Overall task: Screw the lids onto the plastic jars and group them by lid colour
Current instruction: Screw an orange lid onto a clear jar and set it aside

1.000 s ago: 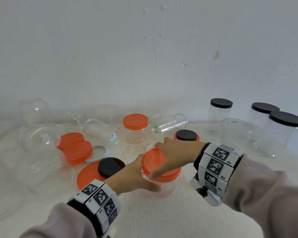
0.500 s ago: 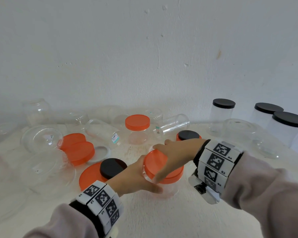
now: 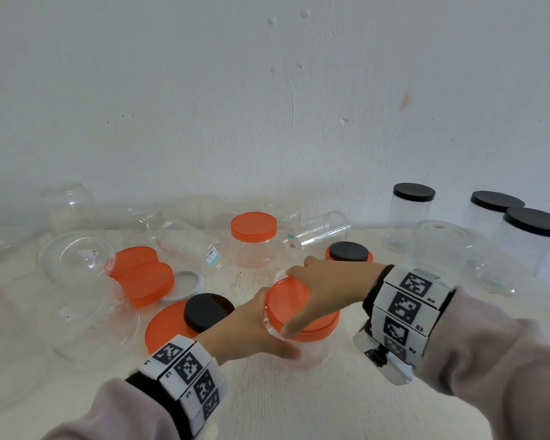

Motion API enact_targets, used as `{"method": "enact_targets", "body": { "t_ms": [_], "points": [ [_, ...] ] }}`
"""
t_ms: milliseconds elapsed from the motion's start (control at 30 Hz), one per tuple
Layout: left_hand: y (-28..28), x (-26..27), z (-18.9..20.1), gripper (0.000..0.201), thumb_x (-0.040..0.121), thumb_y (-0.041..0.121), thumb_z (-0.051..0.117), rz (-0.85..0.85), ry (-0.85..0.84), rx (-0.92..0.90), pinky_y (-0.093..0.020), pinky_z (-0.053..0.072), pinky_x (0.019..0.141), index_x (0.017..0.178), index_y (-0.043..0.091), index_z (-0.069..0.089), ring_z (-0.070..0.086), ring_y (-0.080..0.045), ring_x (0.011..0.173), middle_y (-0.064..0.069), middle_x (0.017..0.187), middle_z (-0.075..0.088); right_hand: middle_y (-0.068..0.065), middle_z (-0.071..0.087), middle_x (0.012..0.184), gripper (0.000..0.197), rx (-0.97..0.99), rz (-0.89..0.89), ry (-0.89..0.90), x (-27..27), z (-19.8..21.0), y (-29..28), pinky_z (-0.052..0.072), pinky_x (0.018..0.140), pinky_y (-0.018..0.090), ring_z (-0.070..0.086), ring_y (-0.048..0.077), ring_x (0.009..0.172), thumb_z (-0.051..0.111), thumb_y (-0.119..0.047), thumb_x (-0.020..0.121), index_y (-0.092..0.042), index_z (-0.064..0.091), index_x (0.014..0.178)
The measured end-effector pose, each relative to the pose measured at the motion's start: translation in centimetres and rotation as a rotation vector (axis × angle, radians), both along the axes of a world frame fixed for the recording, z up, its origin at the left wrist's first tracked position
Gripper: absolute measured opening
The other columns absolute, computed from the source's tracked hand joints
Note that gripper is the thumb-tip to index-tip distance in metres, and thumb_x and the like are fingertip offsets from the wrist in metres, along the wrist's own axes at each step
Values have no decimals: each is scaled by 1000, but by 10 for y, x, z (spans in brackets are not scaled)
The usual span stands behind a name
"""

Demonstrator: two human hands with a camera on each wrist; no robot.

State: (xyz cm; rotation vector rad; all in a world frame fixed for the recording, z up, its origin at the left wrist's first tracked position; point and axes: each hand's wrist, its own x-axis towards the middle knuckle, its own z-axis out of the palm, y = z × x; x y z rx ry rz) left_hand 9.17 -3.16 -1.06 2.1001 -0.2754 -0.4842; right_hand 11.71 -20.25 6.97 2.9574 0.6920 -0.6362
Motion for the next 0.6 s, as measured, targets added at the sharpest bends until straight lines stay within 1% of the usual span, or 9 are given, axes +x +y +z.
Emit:
{"method": "enact_targets", "body": {
  "t_ms": [67, 100, 133, 200, 333, 367, 467, 600],
  "points": [
    [0, 0, 0, 110, 61, 31, 90, -1, -2, 3, -36, 39, 110, 145, 32, 19, 45, -10, 126, 15, 134, 45, -8, 28, 143, 113, -3, 28, 38, 1, 1, -1, 39, 97, 39, 36, 21, 128, 69, -76, 60, -38, 11, 150],
    [0, 0, 0, 110, 61, 31, 90, -2, -4, 4, -35, 39, 110, 145, 32, 19, 45, -10, 126, 15, 135, 45, -10, 26, 145, 115, 0, 44, 55, 2, 2, -1, 38, 101, 41, 32, 20, 132, 72, -72, 61, -39, 9, 150],
    [0, 0, 0, 110, 61, 31, 90, -2, -6, 6, -35, 39, 110, 145, 31, 19, 45, -10, 127, 15, 135, 45, -12, 25, 145, 114, 5, 56, 64, 3, 3, -1, 37, 102, 41, 31, 19, 133, 75, -68, 61, -40, 9, 150],
    [0, 0, 0, 109, 62, 31, 90, -5, -12, 19, -35, 39, 110, 145, 32, 19, 44, -10, 127, 15, 135, 44, -13, 29, 142, 112, 23, 65, 59, 5, 3, 0, 39, 100, 38, 33, 18, 131, 76, -65, 61, -39, 12, 150],
    [-1, 1, -1, 108, 61, 33, 90, -5, -29, 34, -35, 39, 109, 144, 33, 19, 45, -10, 125, 15, 134, 45, -13, 36, 128, 110, 54, 75, 2, 4, -1, -2, 39, 89, 32, 40, 15, 120, 72, -73, 58, -36, 20, 148],
    [-1, 1, -1, 108, 61, 33, 90, -5, -34, 32, -36, 40, 109, 143, 34, 20, 46, -10, 125, 15, 134, 45, -13, 37, 127, 110, 63, 77, -13, 3, -2, -2, 39, 87, 32, 39, 13, 115, 71, -75, 58, -35, 21, 148],
    [-1, 2, -2, 105, 61, 34, 90, -11, -52, 39, -32, 40, 108, 141, 34, 21, 46, -9, 123, 18, 130, 45, -10, 38, 130, 107, 96, 72, -48, 0, -7, -5, 39, 84, 31, 34, 11, 106, 68, -76, 60, -33, 24, 147],
    [-1, 2, -3, 102, 60, 33, 91, -6, -73, 32, -30, 42, 105, 137, 35, 25, 49, -8, 119, 18, 126, 48, -6, 41, 125, 98, 125, 69, -102, -5, -12, -6, 41, 85, 33, 35, 14, 106, 66, -76, 65, -29, 32, 143]
  ]
}}
